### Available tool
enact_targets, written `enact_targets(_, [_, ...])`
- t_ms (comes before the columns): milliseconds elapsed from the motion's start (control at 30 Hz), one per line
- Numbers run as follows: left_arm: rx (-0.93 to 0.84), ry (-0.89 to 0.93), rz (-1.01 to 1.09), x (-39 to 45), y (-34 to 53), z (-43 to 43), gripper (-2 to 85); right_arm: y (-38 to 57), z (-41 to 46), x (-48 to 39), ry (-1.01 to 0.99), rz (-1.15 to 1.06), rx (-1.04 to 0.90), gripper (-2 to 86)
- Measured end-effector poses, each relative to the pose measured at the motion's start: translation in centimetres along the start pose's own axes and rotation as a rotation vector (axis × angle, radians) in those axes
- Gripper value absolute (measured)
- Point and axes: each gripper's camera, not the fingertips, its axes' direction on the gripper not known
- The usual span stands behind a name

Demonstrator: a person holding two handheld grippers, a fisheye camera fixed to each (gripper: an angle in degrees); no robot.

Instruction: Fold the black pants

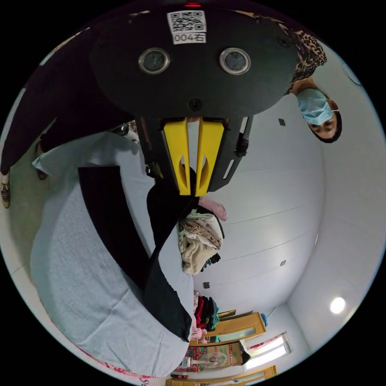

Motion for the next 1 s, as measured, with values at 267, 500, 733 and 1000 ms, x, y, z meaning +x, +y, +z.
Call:
enact_targets(267, [-0.082,-0.557,0.035,4.5,0.0,1.9,3.7,-0.7,1.8,1.6,0.317,0.011,-0.058,3.0])
enact_targets(500, [-0.208,-0.908,0.308,11.8,-1.3,7.3,3.5,-1.0,4.4,-3.4,0.56,-0.273,-0.12,3.0])
enact_targets(733, [-0.183,-0.828,-0.048,3.5,0.9,6.5,3.6,-0.1,5.4,3.7,0.601,-0.108,-0.127,3.1])
enact_targets(1000, [-0.211,-0.818,-0.045,4.4,2.1,7.9,4.5,-0.4,5.2,4.1,0.559,-0.101,-0.122,5.1])
